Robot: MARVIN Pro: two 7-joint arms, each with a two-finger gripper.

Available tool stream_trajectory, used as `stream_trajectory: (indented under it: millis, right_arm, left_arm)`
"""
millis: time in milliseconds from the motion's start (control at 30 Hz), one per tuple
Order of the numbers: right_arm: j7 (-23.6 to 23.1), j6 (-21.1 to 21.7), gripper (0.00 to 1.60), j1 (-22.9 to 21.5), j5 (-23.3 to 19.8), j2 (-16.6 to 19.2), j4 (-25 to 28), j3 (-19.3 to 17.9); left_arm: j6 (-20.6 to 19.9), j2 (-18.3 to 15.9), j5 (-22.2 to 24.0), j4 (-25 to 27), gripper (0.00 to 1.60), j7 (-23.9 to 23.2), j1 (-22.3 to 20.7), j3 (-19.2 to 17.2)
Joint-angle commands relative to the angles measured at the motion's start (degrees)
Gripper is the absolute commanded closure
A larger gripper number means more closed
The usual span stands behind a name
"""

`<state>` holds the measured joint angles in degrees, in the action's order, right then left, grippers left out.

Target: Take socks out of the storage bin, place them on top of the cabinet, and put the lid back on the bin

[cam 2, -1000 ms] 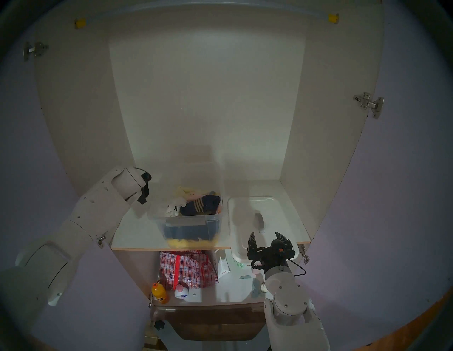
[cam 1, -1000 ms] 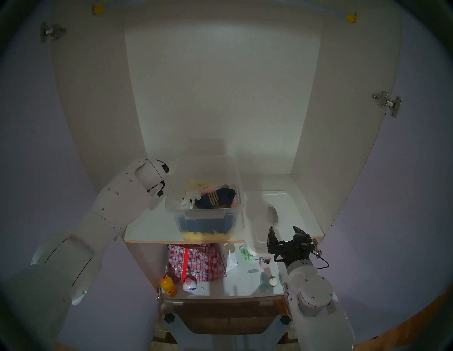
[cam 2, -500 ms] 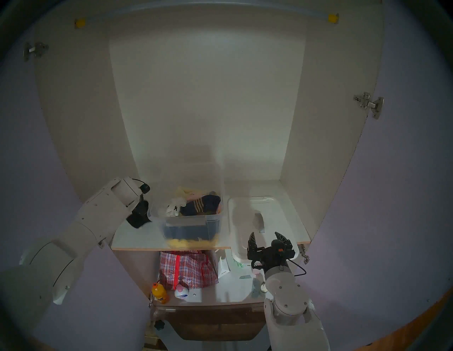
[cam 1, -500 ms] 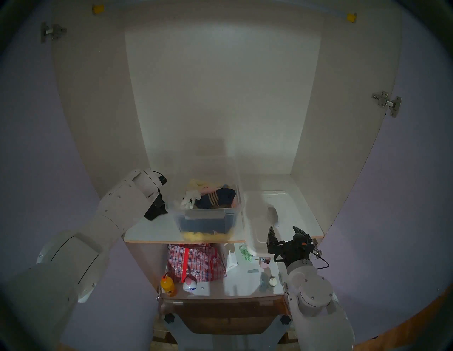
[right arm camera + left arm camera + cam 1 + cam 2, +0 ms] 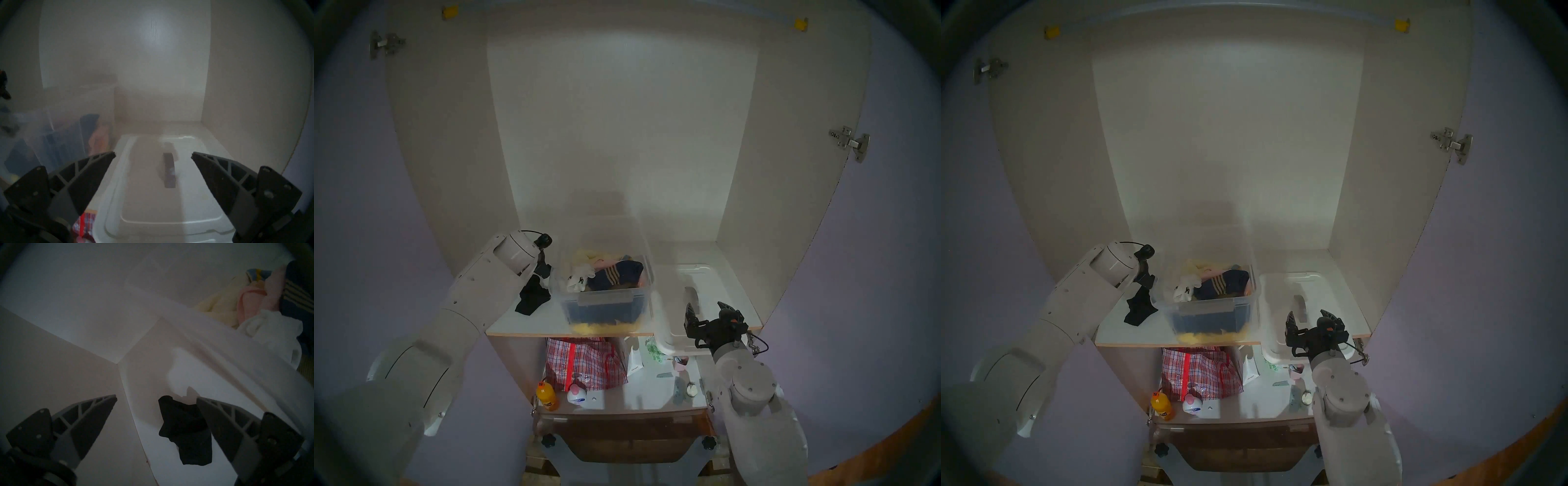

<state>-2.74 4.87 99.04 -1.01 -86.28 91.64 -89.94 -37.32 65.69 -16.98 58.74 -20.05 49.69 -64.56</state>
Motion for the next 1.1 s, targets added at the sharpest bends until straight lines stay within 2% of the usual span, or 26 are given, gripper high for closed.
stream_trajectory:
  millis: [0,67,167,267,333,433,467,600,833,1000,1067]
  right_arm:
    - [-0.7,1.3,0.00,-3.0,-0.7,0.3,-0.1,-0.6]
    - [-0.7,1.2,0.00,-2.5,-2.6,-0.8,0.8,-1.8]
    - [0.5,1.0,0.00,-1.5,-2.4,-1.7,2.8,-2.5]
    - [1.2,-0.2,0.00,-2.5,-0.2,-0.8,0.9,-1.7]
    - [0.0,1.2,0.00,-3.9,-0.3,0.1,-0.8,-1.7]
    - [-2.6,0.9,0.00,-6.9,-0.3,2.5,-4.6,-1.5]
    - [-2.5,-0.2,0.00,-7.9,0.1,2.8,-6.0,-1.3]
    - [-4.2,0.9,0.00,-12.8,-1.0,3.6,-12.5,-1.2]
    - [-7.4,-1.2,0.00,-19.3,-1.6,4.3,-21.2,-0.8]
    - [-7.1,-3.8,0.00,-23.3,-1.2,3.7,-26.8,-0.2]
    - [-6.7,-5.2,0.00,-25.9,-1.0,3.2,-30.9,0.1]
  left_arm:
    - [0.8,-0.2,0.1,1.7,0.00,0.3,-1.6,-0.6]
    - [0.8,-0.2,0.1,1.7,0.00,0.4,-1.6,-0.6]
    - [0.8,-0.3,0.3,1.8,0.00,0.5,-1.6,-0.5]
    - [0.8,-0.3,0.4,1.8,0.00,0.5,-1.6,-0.5]
    - [0.8,-0.4,0.4,1.8,0.00,0.6,-1.6,-0.5]
    - [0.8,-0.4,0.5,1.8,0.00,0.6,-1.6,-0.4]
    - [0.8,-0.4,0.5,1.8,0.00,0.6,-1.6,-0.4]
    - [0.8,-0.4,0.7,1.8,0.00,0.7,-1.6,-0.3]
    - [1.5,0.0,4.0,0.9,0.00,0.4,1.4,-4.8]
    - [3.0,0.3,6.8,0.5,0.00,-0.3,3.2,-8.6]
    - [4.6,0.5,8.0,0.3,0.00,-0.8,3.9,-9.6]
